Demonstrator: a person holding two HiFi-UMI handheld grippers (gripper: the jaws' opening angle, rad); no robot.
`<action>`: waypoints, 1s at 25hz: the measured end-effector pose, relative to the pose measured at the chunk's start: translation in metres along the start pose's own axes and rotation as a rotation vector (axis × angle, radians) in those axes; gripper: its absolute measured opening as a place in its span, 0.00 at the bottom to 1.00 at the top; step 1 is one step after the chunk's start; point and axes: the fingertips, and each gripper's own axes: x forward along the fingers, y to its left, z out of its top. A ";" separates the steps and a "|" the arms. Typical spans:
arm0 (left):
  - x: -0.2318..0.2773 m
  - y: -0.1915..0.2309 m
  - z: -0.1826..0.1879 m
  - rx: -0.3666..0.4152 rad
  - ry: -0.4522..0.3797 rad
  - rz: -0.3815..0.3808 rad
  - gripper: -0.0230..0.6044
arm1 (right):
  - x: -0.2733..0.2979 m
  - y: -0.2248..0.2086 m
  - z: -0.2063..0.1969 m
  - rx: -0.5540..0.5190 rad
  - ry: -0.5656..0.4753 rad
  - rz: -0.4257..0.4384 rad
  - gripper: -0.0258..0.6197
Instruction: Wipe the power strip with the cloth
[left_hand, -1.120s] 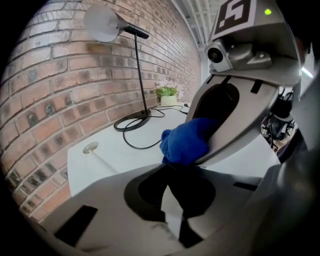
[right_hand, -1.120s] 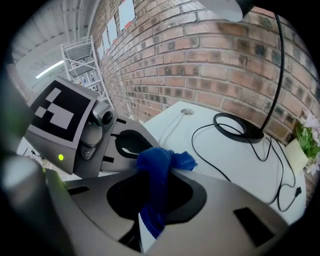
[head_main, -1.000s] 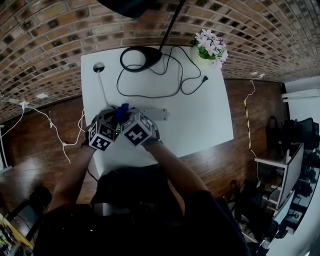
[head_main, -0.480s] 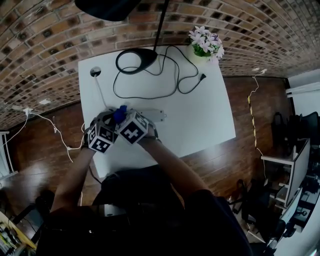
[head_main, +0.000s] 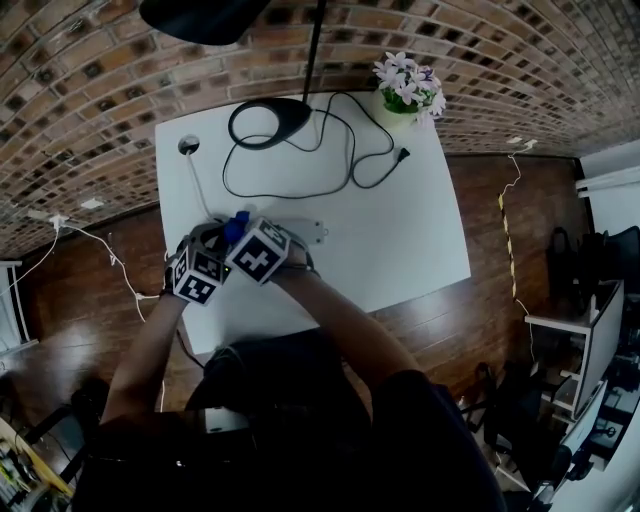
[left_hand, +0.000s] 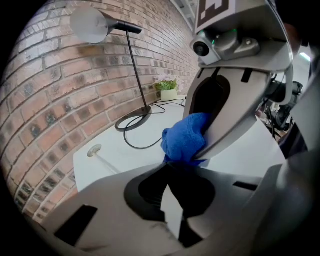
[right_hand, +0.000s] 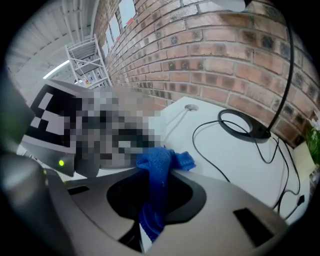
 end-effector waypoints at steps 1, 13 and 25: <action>0.000 -0.001 0.000 0.000 0.005 0.000 0.05 | -0.002 -0.001 -0.003 0.005 -0.001 0.001 0.14; 0.007 -0.006 0.006 -0.011 0.027 0.000 0.05 | -0.033 -0.041 -0.038 0.079 -0.005 -0.056 0.14; 0.011 -0.009 0.010 -0.044 0.029 0.032 0.05 | -0.062 -0.071 -0.082 0.124 0.016 -0.103 0.14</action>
